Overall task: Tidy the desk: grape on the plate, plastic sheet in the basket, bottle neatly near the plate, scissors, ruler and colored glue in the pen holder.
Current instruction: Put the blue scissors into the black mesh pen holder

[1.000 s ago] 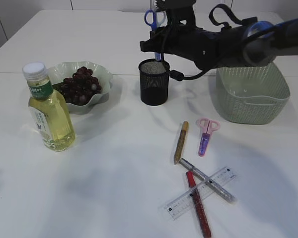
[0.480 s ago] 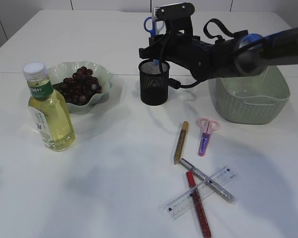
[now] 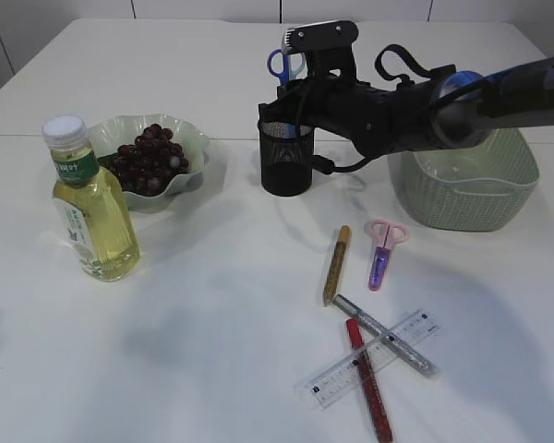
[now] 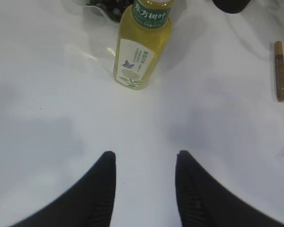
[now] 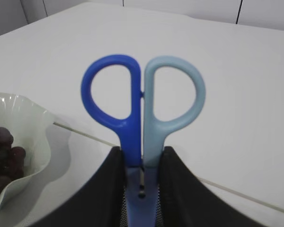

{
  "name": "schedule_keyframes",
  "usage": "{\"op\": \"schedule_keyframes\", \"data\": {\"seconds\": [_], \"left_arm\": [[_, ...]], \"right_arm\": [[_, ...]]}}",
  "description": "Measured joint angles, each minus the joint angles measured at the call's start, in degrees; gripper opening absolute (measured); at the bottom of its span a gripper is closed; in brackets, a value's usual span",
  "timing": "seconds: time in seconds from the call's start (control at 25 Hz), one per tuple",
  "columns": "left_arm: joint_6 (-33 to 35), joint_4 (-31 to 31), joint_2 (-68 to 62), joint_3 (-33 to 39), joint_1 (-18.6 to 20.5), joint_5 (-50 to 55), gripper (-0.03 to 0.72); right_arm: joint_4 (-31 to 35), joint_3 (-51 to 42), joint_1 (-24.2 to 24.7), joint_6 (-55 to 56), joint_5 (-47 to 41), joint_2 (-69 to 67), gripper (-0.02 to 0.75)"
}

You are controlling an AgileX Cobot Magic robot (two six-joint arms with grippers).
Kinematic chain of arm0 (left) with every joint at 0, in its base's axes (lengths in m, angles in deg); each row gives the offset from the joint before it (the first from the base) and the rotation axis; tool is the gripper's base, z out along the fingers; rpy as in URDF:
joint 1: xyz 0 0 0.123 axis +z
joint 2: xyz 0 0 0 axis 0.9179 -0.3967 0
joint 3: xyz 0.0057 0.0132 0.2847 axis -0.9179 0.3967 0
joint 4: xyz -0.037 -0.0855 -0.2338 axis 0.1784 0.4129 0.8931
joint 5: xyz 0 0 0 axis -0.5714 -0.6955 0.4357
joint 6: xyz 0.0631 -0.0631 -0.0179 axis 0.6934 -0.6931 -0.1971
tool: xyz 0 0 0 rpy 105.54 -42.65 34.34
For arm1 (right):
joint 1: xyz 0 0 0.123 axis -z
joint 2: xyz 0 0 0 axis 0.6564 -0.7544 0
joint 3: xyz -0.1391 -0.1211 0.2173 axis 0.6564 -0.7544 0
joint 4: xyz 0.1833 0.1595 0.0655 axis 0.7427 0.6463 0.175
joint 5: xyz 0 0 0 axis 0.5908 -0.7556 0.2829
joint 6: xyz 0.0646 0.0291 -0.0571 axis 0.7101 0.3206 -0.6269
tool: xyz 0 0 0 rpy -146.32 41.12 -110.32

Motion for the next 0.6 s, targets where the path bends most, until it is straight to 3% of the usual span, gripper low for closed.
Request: {"op": "schedule_keyframes", "data": {"seconds": [0.4,0.6], "left_arm": [[0.0,0.0,0.0,0.0,0.0,0.0,0.309],[0.0,0.0,0.0,0.0,0.0,0.0,0.309]], "right_arm": [[0.0,0.0,-0.62,0.13,-2.24,0.0,0.195],[0.0,0.0,-0.61,0.13,-2.47,0.0,0.253]]}}
